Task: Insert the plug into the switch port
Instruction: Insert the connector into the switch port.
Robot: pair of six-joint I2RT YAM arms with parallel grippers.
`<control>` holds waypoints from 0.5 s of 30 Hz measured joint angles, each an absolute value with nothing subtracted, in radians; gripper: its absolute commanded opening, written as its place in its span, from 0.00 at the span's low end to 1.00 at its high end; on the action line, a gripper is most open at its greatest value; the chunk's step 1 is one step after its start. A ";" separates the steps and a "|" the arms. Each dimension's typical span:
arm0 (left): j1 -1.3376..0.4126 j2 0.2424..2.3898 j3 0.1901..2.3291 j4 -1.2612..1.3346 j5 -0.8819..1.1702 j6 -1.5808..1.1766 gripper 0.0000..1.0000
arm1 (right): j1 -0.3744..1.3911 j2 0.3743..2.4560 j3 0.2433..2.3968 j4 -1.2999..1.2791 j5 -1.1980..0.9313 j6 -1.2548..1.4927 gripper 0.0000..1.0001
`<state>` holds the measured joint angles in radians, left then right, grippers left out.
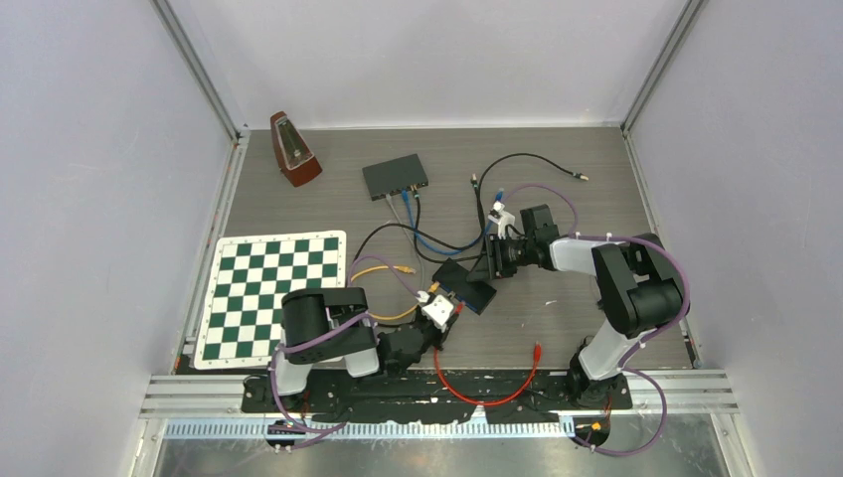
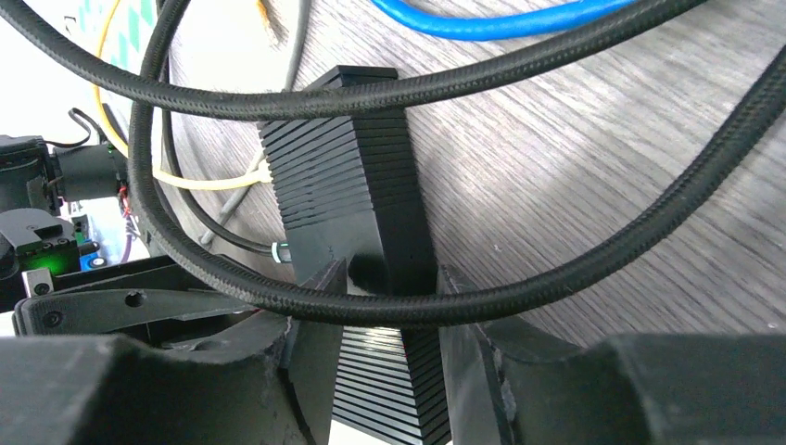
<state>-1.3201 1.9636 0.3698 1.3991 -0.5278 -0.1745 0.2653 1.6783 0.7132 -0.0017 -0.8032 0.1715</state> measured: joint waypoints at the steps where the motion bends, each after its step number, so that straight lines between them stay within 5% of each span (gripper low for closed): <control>1: -1.320 1.963 0.368 1.401 -0.526 -0.176 0.00 | 0.266 1.678 0.713 0.001 -0.804 0.176 0.50; 15: -1.342 1.897 0.336 1.417 -0.549 -0.196 0.00 | 0.254 1.642 0.688 0.022 -0.757 0.247 0.52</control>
<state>-1.3418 1.8973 0.3359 1.4166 -0.5491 -0.1959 0.2539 1.6424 0.6876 0.0219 -0.7567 0.2470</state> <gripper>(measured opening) 0.165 0.536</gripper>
